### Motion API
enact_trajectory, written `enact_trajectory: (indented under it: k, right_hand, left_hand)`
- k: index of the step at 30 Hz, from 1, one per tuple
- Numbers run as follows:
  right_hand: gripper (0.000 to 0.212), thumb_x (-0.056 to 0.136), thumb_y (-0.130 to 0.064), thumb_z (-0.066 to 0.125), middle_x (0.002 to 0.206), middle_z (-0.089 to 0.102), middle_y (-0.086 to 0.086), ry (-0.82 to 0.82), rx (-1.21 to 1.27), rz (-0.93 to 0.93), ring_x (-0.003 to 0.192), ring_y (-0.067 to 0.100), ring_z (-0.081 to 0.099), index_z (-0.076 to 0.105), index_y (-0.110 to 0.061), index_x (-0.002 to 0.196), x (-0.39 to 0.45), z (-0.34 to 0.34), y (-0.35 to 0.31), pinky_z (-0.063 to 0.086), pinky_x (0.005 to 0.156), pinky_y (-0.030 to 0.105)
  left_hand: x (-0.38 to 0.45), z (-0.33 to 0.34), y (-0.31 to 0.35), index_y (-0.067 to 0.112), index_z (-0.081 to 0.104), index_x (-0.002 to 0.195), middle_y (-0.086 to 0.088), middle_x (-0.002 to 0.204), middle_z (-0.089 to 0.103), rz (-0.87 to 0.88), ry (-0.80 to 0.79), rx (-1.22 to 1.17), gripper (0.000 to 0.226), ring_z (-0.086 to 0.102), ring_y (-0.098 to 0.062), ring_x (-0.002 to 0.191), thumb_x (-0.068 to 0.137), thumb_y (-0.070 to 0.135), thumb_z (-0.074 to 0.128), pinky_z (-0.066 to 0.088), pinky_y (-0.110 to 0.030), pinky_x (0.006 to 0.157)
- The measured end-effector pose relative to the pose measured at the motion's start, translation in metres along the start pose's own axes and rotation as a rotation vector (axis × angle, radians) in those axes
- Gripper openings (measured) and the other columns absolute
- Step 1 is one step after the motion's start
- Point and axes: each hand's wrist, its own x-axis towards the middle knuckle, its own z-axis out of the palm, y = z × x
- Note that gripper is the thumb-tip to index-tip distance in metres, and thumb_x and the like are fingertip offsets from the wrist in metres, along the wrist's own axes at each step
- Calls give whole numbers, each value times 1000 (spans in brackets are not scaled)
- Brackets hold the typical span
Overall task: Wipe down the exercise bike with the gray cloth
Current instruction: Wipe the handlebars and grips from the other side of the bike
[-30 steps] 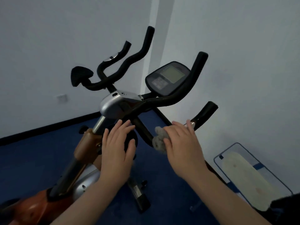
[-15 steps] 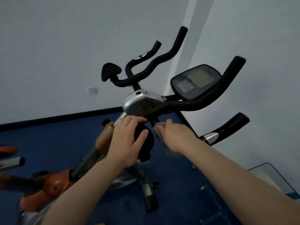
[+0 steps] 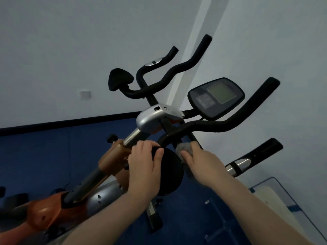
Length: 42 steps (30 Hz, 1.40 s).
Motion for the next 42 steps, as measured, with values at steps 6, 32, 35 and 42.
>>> enact_trajectory:
  k: [6,32,35,42]
  right_hand:
    - [41,102,-47,35,118,63,10,30,203,101,106,27,57,53,-18,125,21,-3,-18,42,81,34]
    - [30,91,-24,46,115,63,-1,742,-79,-123,127,24,50,70,-16,107,-57,-12,80,11,120,43]
    - [27,91,-25,50,112,65,-1,655,-240,-385,124,22,54,70,-17,107,-55,-14,96,13,120,44]
    - [25,93,-24,52,120,64,4,856,-429,-357,127,25,50,70,-14,107,-40,-54,143,14,120,45]
  left_hand:
    - [0,-1,-3,30,49,97,12,95,47,10,-34,-93,2,45,-6,91,95,31,47,40,-31,82]
    - [-20,23,77,25,66,111,1,130,58,477,-343,303,30,51,-23,123,84,12,65,31,-44,106]
    - [-23,34,84,23,65,112,4,122,61,478,-338,320,31,56,-21,115,84,11,63,30,-33,102]
    - [-20,79,95,25,59,118,13,109,60,248,-427,120,22,57,-9,100,101,26,46,44,-32,90]
